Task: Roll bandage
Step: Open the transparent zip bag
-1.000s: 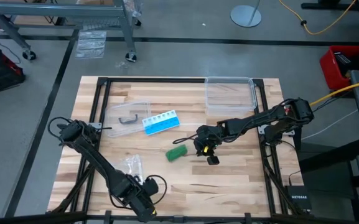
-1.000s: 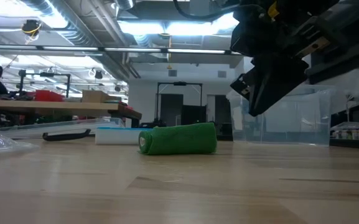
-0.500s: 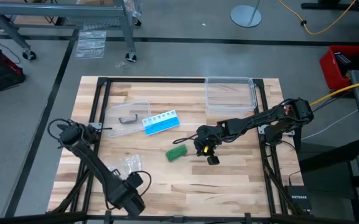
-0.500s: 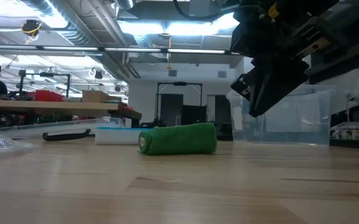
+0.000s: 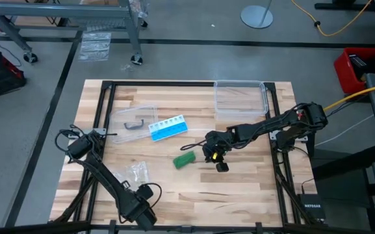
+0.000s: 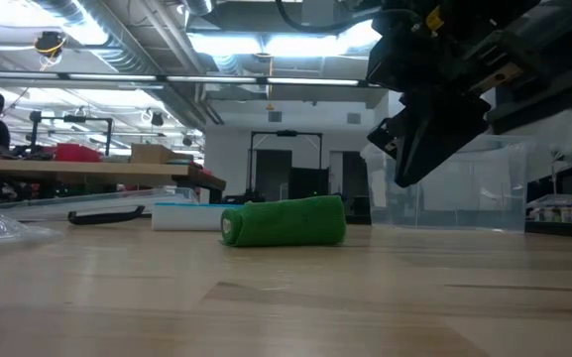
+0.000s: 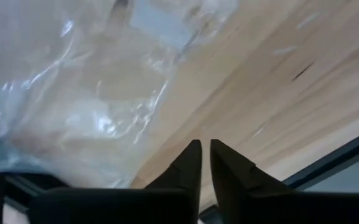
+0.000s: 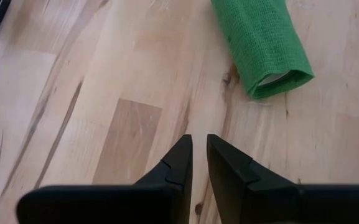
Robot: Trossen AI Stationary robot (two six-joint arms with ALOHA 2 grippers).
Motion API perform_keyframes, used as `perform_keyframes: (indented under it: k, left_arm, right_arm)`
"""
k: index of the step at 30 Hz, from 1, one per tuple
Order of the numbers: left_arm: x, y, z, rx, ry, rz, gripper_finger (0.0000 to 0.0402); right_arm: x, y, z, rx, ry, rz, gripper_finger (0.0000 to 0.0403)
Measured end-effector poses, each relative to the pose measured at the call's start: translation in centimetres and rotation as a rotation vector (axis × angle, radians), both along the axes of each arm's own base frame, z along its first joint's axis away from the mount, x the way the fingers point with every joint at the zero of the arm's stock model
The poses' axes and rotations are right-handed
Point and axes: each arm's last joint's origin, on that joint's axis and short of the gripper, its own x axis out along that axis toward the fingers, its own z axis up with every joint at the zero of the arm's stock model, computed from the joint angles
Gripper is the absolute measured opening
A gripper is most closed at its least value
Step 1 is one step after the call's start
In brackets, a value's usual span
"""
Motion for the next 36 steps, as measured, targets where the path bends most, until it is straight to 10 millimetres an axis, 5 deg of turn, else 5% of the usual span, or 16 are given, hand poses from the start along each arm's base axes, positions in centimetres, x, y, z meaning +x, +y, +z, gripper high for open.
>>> perform_keyframes:
  k: [14,28,36]
  left_arm:
    - [1.1,1.0,-0.3,0.027,-0.042,-0.164,0.0197]
    - [1.4,3.8,-4.7,0.070,-0.035,-0.241,0.0205]
    - [1.3,4.7,-5.4,0.082,-0.023,-0.220,0.0203]
  right_arm:
    - [0.0,0.0,0.0,0.000,0.000,0.000,0.0053]
    - [0.0,0.0,0.0,-0.001,-0.002,-0.001,0.0053]
    - [0.0,0.0,0.0,-0.002,-0.003,-0.001,0.0053]
